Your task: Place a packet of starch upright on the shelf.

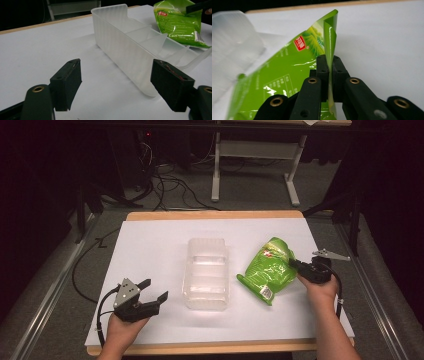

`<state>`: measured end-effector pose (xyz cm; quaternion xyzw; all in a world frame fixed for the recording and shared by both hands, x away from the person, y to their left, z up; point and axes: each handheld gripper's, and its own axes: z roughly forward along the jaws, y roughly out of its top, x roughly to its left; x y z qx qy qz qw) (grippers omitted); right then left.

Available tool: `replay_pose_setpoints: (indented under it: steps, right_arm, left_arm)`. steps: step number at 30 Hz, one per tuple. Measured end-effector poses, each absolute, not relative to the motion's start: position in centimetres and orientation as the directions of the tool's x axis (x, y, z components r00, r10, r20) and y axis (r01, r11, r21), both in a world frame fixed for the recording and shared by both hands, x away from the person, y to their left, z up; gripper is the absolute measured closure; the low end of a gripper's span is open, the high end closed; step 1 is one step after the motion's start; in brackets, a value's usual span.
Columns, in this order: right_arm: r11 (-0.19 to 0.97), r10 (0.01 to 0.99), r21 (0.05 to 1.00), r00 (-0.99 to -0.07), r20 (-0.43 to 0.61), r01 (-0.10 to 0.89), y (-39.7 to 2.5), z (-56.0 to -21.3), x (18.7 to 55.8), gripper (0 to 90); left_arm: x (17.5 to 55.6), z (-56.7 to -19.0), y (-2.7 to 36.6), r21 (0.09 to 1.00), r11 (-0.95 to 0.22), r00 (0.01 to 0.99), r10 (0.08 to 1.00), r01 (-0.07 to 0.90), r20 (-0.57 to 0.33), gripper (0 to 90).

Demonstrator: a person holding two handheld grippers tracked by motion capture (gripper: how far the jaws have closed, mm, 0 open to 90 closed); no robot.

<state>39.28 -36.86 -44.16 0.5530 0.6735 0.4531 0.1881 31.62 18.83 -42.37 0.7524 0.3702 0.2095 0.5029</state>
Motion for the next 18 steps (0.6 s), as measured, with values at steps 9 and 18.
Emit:
replay_pose_setpoints:
  steps: [9,18]
  right_arm:
    - [-0.034,0.871,0.892,-0.425,0.248,0.451,-35.0,-40.6,36.4,88.5]
    - [0.004,0.841,0.935,-0.507,0.189,0.355,-31.9,-38.0,34.9,89.1]
  left_arm:
    - [31.6,-42.3,18.9,0.916,-0.214,0.642,0.764,0.340,-0.060,25.5]
    - [31.6,-42.2,18.9,0.916,-0.213,0.645,0.762,0.340,-0.062,25.6]
